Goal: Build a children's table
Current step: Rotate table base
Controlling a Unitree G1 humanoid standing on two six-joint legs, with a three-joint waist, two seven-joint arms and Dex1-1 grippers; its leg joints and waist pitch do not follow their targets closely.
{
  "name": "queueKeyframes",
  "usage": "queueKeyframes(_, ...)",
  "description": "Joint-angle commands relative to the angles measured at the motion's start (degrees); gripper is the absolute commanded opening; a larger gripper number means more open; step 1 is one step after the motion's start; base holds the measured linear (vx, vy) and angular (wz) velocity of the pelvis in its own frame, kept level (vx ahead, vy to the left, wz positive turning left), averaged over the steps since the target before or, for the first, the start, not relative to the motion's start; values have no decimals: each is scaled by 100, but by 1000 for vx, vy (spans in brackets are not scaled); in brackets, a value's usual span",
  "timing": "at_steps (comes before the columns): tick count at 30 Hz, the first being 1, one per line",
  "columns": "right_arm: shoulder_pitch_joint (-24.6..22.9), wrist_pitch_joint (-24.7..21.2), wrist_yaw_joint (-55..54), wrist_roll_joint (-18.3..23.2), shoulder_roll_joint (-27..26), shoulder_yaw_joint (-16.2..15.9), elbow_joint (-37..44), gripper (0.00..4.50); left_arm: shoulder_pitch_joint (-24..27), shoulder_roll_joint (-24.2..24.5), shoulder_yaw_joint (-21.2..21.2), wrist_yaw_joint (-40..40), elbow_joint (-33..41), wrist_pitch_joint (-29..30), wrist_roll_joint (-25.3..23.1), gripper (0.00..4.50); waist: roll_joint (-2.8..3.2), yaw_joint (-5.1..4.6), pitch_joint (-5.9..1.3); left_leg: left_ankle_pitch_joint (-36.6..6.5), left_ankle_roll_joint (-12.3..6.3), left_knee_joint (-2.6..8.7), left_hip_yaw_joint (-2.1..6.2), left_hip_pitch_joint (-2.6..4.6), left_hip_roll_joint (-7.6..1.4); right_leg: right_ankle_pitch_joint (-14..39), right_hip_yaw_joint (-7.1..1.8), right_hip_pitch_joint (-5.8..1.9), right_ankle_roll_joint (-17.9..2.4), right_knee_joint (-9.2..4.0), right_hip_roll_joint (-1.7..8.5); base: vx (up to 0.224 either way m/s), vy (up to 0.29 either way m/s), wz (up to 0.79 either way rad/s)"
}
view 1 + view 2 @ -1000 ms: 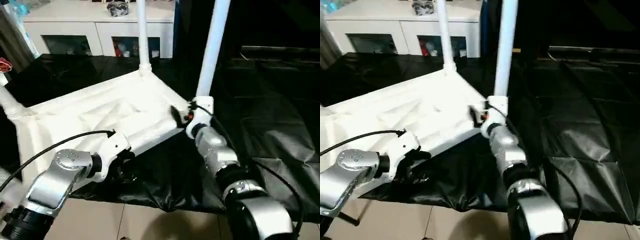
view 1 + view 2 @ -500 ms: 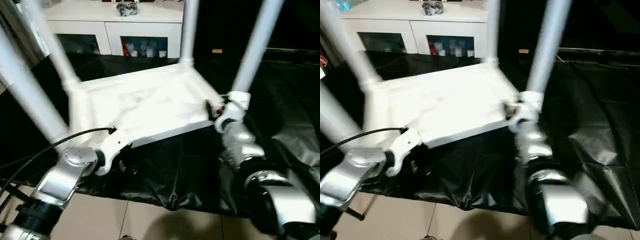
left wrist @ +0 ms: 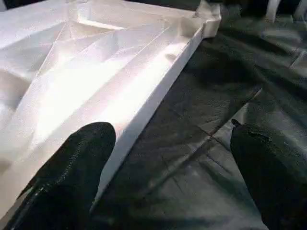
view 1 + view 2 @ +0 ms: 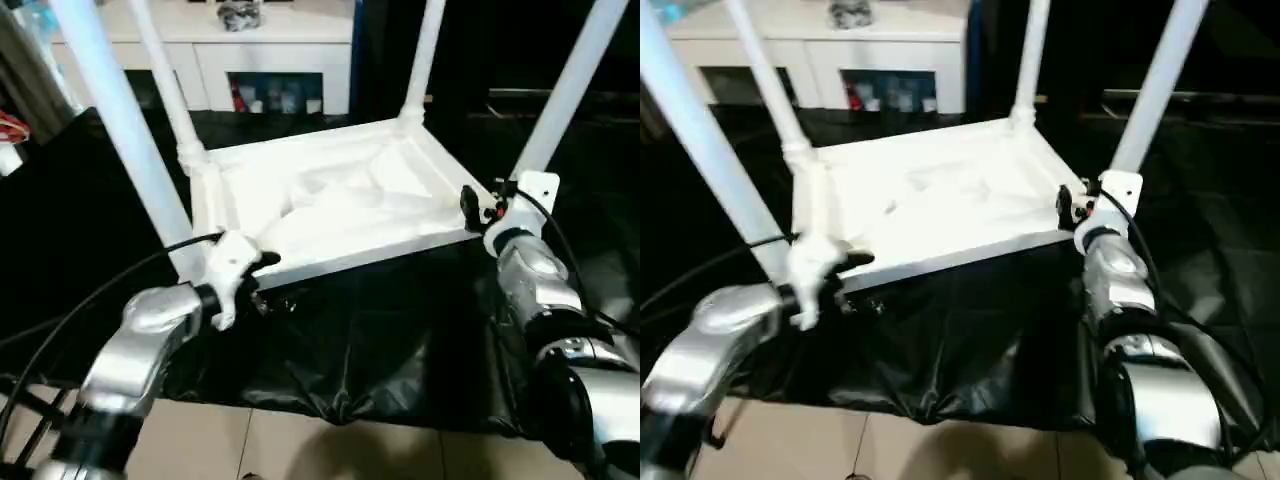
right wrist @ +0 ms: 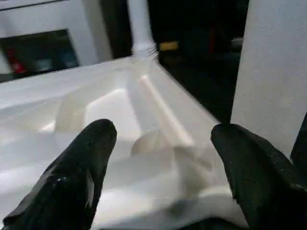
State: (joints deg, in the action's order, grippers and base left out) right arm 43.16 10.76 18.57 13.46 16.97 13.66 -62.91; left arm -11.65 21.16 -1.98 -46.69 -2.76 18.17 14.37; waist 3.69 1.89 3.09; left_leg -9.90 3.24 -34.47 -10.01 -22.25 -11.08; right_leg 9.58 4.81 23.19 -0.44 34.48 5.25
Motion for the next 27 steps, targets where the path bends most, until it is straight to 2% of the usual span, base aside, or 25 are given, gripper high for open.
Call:
queueKeyframes(1,-257,-295,813,257,-45,-138,626,374,389,143,371,-179,282,-98,328,446,-23,15,-412,-1574,-443,380,9,79,-141,1243,-186,-310,-1445,-364,229,0,0,0)
queueKeyframes(2,-357,-359,1015,313,-55,-168,782,374,538,181,463,-221,339,-139,410,446,-30,-4,-399,-1577,-444,409,27,22,-164,1360,-180,-336,-1352,-366,239,0,0,0)
queueKeyframes(4,-632,-506,1410,428,-63,-280,1189,374,870,244,739,-291,462,-248,604,446,-8,5,-388,-1735,-415,413,11,79,-176,1572,-183,-270,-1306,-400,210,0,0,0)
queueKeyframes(6,-997,-605,1687,488,-63,-396,1682,374,1244,264,1165,-324,610,-418,830,446,14,29,-374,-1908,-338,428,10,107,-181,1833,-189,-245,-1242,-430,216,0,0,0)
queueKeyframes(8,-1193,-702,1812,517,-51,-445,1949,374,1385,234,1372,-264,659,-497,924,446,8,35,-351,-2085,-256,461,25,117,-201,2046,-194,-228,-1162,-457,217,0,0,0)
queueKeyframes(9,-1289,-716,1839,489,-29,-486,2051,374,1454,219,1499,-226,652,-528,983,446,9,56,-347,-2232,-201,458,17,163,-191,2226,-202,-188,-1125,-484,213,0,0,0)
queueKeyframes(11,-1474,-724,1821,389,21,-549,2202,374,1581,203,1759,-101,566,-706,997,446,-17,59,-325,-2353,-114,481,40,149,-184,2381,-213,-187,-1021,-506,223,0,0,0)
queueKeyframes(13,-1579,-791,1790,359,39,-543,2314,374,1650,196,1884,-28,525,-770,1023,446,-20,52,-316,-2421,-78,494,54,149,-176,2541,-216,-189,-922,-520,232,0,0,0)
queueKeyframes(15,-1701,-897,1725,299,60,-517,2425,374,1678,183,2021,178,417,-939,997,446,-50,50,-310,-2428,-63,496,56,153,-173,2639,-225,-175,-844,-542,230,0,0,0)
queueKeyframes(16,-1714,-906,1712,285,63,-519,2428,374,1670,179,2042,221,389,-974,984,446,-34,52,-321,-2424,-49,492,59,156,-166,2667,-225,-173,-823,-542,239,0,0,0)
queueKeyframes(20,-1788,-1053,1469,120,71,-611,2535,374,1355,123,2085,500,22,-1222,808,446,-40,32,-326,-2385,-18,496,69,148,-159,2633,-224,-179,-775,-543,243,0,0,0)
queueKeyframes(21,-1724,-1101,1240,-26,69,-668,2391,374,1012,67,1967,580,-170,-1306,706,446,-45,31,-325,-2390,-19,499,72,145,-165,2616,-224,-178,-783,-541,247,0,0,0)
queueKeyframes(22,-1716,-1104,1219,-37,68,-672,2375,374,976,60,1954,587,-186,-1310,700,446,-44,33,-330,-2361,-5,489,61,168,-153,2619,-223,-162,-780,-550,236,0,0,0)
queueKeyframes(23,-1670,-1158,1055,-116,57,-697,2290,374,726,5,1859,621,-295,-1337,669,446,-40,40,-338,-2315,11,484,58,176,-155,2507,-233,-159,-830,-540,246,0,0,0)
queueKeyframes(24,-1655,-1172,1001,-143,56,-700,2265,374,665,-7,1833,621,-325,-1319,672,446,-44,41,-339,-2251,9,494,70,137,-160,2391,-226,-199,-862,-518,255,0,0,0)
queueKeyframes(25,-1629,-1193,916,-188,53,-707,2224,374,564,-25,1790,622,-381,-1300,670,446,-43,42,-345,-2207,9,492,69,128,-160,2331,-231,-205,-869,-508,258,0,0,0)
queueKeyframes(26,-1547,-1250,659,-348,37,-728,2102,374,195,-44,1617,613,-685,-1289,610,446,-46,42,-365,-2099,0,477,59,146,-151,2154,-235,-194,-931,-486,246,0,0,0)
queueKeyframes(27,-1532,-1264,615,-376,31,-729,2083,374,130,-42,1587,609,-746,-1279,604,446,-44,39,-361,-2083,0,471,51,150,-138,2120,-235,-185,-963,-487,237,0,0,0)
